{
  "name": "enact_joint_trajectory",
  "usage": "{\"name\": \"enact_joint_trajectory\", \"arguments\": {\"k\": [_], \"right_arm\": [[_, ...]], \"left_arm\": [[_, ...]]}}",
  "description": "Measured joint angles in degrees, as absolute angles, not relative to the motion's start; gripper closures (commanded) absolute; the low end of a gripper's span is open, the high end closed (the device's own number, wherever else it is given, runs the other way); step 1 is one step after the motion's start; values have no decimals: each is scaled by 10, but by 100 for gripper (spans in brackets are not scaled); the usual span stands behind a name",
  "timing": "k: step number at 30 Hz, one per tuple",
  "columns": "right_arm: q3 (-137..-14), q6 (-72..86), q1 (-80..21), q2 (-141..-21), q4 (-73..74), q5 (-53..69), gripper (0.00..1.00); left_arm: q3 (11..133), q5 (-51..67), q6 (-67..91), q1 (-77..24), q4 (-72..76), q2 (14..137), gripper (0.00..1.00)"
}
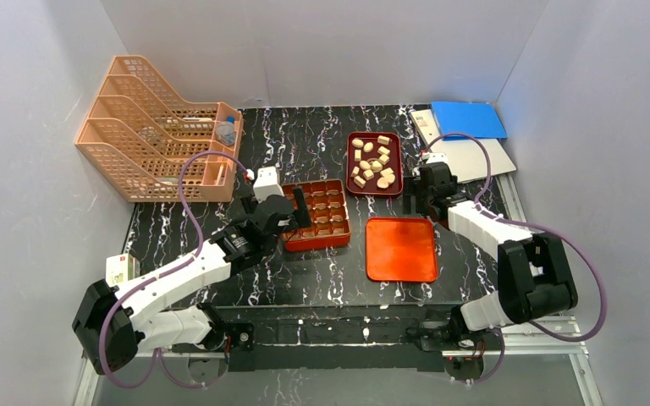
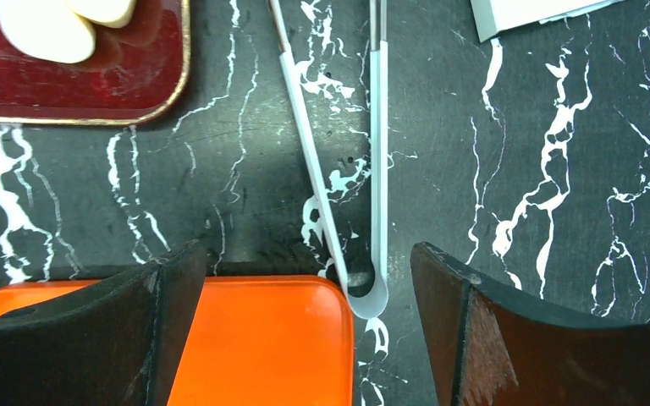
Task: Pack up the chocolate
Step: Pick up the clamp at the center of the board.
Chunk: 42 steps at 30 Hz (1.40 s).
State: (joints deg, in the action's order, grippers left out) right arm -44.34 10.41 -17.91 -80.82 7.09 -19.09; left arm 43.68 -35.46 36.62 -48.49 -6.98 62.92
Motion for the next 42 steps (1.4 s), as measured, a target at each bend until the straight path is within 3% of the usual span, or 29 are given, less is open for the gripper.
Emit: {"name": "enact_joint_trajectory", "arguments": {"k": [21, 42], "right_arm": [[-489, 96, -128, -908, 30, -173, 2], [-509, 96, -105, -965, 22, -134, 24]], "left_arm": [[416, -354, 362, -485, -13, 630, 2], [401, -355, 354, -485, 20, 649, 2]]}}
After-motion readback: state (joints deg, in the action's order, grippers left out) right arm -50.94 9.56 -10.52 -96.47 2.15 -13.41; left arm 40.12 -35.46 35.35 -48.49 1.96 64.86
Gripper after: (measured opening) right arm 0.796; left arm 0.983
